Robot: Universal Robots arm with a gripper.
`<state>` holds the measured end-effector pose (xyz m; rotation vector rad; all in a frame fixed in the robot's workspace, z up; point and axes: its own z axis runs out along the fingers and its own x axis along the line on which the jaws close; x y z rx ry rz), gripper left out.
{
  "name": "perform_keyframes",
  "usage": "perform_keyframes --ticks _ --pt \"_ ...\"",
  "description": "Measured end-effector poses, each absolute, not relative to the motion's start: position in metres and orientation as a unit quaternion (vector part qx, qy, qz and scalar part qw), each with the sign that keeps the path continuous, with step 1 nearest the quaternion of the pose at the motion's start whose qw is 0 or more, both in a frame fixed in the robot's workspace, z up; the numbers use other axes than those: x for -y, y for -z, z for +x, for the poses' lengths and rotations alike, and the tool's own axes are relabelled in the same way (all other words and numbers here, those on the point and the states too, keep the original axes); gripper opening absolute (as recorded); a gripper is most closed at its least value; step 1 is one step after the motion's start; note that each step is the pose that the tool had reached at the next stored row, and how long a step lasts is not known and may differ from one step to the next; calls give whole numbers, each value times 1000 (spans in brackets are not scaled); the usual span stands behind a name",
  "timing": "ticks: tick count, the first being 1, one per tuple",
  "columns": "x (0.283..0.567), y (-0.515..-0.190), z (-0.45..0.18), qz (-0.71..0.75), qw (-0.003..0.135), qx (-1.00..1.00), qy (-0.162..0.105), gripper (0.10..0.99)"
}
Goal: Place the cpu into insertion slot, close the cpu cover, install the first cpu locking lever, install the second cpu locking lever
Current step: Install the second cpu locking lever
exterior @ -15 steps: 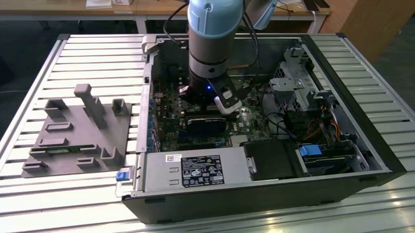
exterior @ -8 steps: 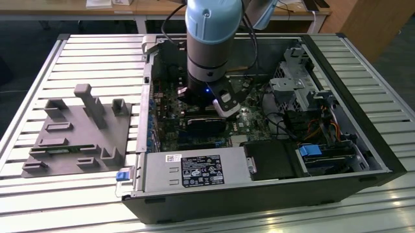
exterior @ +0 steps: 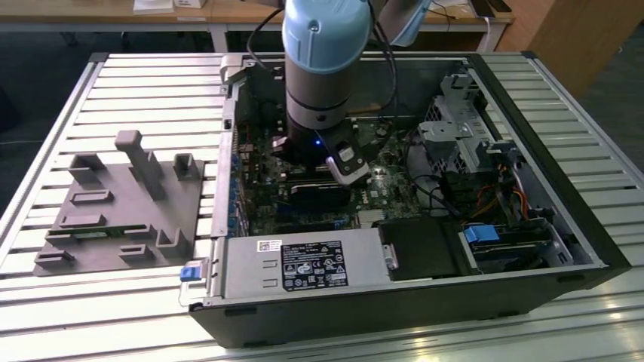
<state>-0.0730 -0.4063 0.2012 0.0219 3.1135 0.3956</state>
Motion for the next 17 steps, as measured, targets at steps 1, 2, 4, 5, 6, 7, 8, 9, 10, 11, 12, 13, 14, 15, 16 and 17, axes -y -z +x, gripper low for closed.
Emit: perform_keyframes --ticks 1,2,4,5,6,7,8,9,10,11,12,13,14,15,16,17 --pt "406 -201 -73 7 2 -992 -127 106" --pt "406 -200 -73 7 1 -992 -127 106" --pt "406 -198 -74 7 1 -992 -129 106" --pt "406 -198 -74 7 1 -991 -131 106" --pt "406 -197 -74 7 1 -991 -132 106" --pt "406 -196 -74 7 1 -991 -134 106" --pt "406 -196 -74 7 1 -991 -136 106" --pt "406 -195 -74 7 1 -990 -138 106" --pt "406 -195 -74 7 1 -990 -139 106" --pt "406 -194 -74 7 1 -990 -141 106" --pt "406 -194 -74 7 1 -990 -142 106" --pt "406 -193 -74 7 1 -990 -144 106" --pt "406 -193 -74 7 1 -989 -146 106" --pt "406 -193 -74 7 1 -989 -147 106" --pt "406 -192 -74 7 1 -989 -148 106" --pt "406 -192 -74 7 1 -989 -150 106"
